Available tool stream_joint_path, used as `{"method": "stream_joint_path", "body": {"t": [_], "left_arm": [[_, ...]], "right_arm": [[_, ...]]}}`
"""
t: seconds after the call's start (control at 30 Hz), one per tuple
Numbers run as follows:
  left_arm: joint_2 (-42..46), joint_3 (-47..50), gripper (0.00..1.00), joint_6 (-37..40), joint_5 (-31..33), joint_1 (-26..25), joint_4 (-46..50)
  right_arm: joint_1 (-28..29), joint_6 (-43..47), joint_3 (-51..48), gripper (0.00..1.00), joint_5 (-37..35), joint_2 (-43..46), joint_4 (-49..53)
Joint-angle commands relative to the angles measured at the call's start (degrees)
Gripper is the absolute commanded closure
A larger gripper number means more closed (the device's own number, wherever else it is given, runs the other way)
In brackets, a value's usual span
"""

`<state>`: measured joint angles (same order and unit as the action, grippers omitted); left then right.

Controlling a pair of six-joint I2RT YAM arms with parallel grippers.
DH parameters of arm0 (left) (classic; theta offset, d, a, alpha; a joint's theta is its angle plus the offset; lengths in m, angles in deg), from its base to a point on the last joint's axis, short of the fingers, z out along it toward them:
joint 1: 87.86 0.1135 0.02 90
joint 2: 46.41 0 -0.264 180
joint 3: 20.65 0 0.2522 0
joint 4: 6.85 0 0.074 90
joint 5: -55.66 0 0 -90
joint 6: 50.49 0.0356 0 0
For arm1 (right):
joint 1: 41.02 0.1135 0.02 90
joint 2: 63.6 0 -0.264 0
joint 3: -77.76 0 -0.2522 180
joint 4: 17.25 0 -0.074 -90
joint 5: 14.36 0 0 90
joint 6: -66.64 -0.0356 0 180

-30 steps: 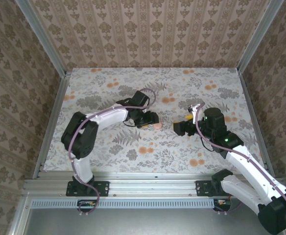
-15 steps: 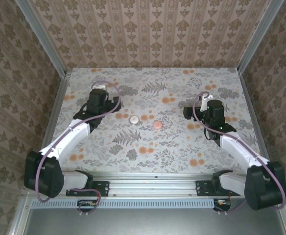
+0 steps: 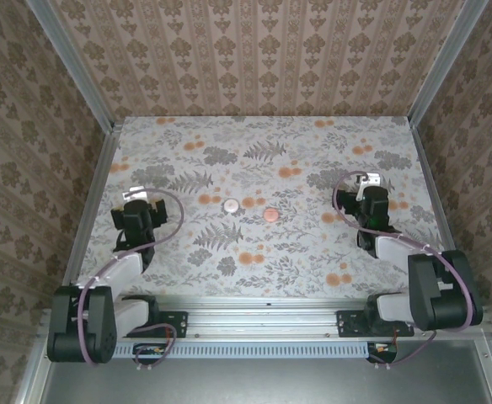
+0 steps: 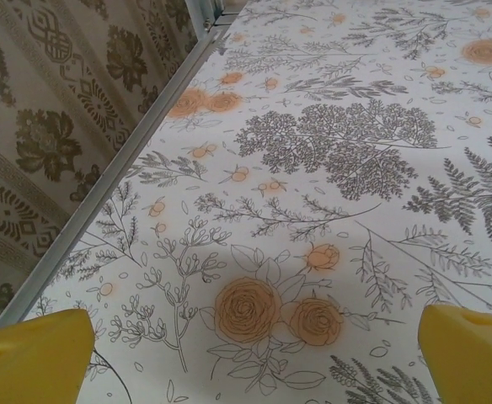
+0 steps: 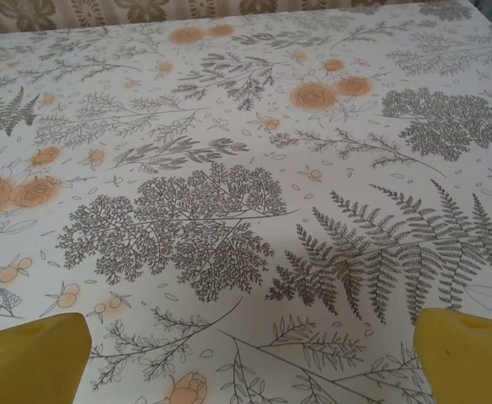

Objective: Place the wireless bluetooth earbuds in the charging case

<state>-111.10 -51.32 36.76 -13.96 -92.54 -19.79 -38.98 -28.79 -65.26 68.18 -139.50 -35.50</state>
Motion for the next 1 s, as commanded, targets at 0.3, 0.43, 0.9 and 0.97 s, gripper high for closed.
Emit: {"method": "stream_joint_path", "body": {"t": [0.3, 0.43, 0.9, 0.97], "left_arm": [[-22.54, -3.76, 0.00, 5.85, -3.88, -1.82, -25.69], [-23.33, -4.63, 0.00, 2.80, -8.87, 2.79, -25.25], [-23.31, -5.07, 0.00, 3.80, -9.15, 2.05, -24.63], [-23.35, -5.07, 0.00, 3.80, -9.15, 2.12, -24.52]], "right_arm": [[-0.61, 4.77, -1.06, 0.00, 5.11, -11.23, -17.64], [-1.60, 3.41, 0.32, 0.00, 5.63, -11.91, -16.92], [-1.69, 3.41, 0.33, 0.00, 5.71, -12.01, -16.86], [-1.69, 3.41, 0.33, 0.00, 5.71, -12.01, -16.86]]}}
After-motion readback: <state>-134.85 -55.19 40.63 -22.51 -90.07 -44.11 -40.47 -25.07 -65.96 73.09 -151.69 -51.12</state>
